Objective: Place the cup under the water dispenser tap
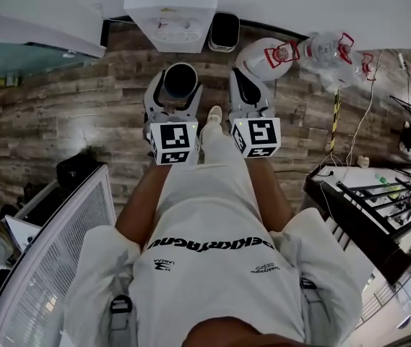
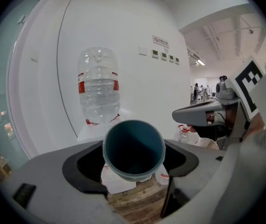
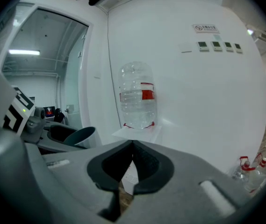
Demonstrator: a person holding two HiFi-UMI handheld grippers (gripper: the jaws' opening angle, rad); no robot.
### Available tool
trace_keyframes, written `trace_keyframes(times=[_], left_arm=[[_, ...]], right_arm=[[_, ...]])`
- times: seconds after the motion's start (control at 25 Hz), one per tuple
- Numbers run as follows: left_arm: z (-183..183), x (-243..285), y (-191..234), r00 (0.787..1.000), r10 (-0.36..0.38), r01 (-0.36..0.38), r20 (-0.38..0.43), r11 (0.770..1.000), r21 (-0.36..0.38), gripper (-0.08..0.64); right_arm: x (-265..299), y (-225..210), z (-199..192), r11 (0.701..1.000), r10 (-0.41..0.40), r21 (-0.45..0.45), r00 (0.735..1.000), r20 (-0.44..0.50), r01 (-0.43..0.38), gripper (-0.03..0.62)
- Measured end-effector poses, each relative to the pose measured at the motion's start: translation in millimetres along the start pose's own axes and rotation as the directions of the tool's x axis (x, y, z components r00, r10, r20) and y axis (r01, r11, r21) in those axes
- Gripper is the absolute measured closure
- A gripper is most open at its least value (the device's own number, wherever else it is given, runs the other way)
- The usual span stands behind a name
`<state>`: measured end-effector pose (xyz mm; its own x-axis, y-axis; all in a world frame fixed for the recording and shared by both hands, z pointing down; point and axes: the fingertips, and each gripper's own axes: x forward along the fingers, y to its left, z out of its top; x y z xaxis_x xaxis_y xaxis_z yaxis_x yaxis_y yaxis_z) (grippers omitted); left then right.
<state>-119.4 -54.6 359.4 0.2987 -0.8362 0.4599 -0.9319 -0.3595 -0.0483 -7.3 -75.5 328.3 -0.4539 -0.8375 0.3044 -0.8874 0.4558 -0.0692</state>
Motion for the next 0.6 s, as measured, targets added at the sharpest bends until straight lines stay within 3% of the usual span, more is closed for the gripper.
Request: trace_keyframes(times=[0.32, 0.6], left_arm=[[-37, 77, -5, 1.0, 0.024, -0.025, -0.006, 1.0, -0.013, 0.204], [-75, 142, -1, 0.998, 0.043, -0.045, -0.045, 0.999, -0.024, 0.204]], right_arm=[[42, -38, -70, 0.999, 0.03, 0.02, 0.997, -0.07, -0.028, 0.592], [73, -72, -114, 0.998, 0.005, 0.058, 0.996, -0.085, 0.0, 0.592]])
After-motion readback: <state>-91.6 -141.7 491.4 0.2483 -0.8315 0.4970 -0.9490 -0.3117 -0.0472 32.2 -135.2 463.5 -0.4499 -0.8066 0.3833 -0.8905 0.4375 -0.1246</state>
